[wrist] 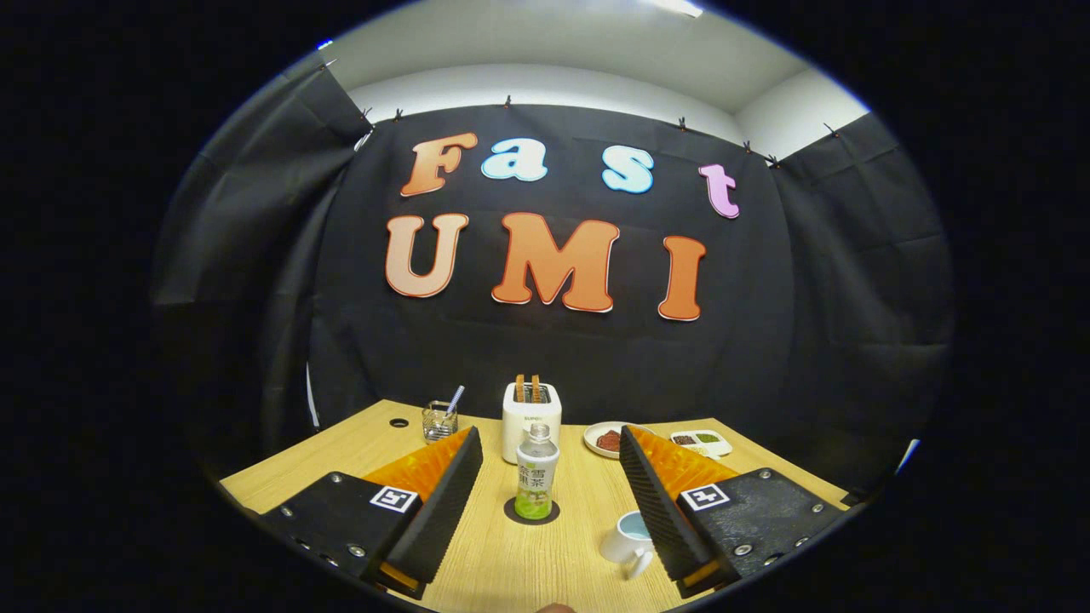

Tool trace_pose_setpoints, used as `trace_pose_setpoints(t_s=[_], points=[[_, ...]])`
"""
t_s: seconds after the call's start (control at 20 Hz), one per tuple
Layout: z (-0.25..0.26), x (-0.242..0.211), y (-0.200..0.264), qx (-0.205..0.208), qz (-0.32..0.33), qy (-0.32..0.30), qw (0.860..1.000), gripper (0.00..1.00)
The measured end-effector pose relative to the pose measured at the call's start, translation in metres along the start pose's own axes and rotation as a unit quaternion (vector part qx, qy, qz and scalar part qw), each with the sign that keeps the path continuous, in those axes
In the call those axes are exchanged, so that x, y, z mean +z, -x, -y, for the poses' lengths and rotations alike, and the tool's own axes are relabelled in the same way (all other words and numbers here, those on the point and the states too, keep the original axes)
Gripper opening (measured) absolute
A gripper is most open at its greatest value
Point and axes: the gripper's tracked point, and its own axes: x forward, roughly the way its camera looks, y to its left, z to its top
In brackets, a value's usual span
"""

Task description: Take the bottle from table, then pour the juice into the cup, finally place the bottle on the coaster

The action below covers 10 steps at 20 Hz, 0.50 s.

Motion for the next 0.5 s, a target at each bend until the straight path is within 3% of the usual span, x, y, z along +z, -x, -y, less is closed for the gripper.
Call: trace_pose_setpoints(t_s=[0.5], points=[[-0.033, 0.055, 0.042, 0.043, 0.044, 0.015, 0.998, 0.96]])
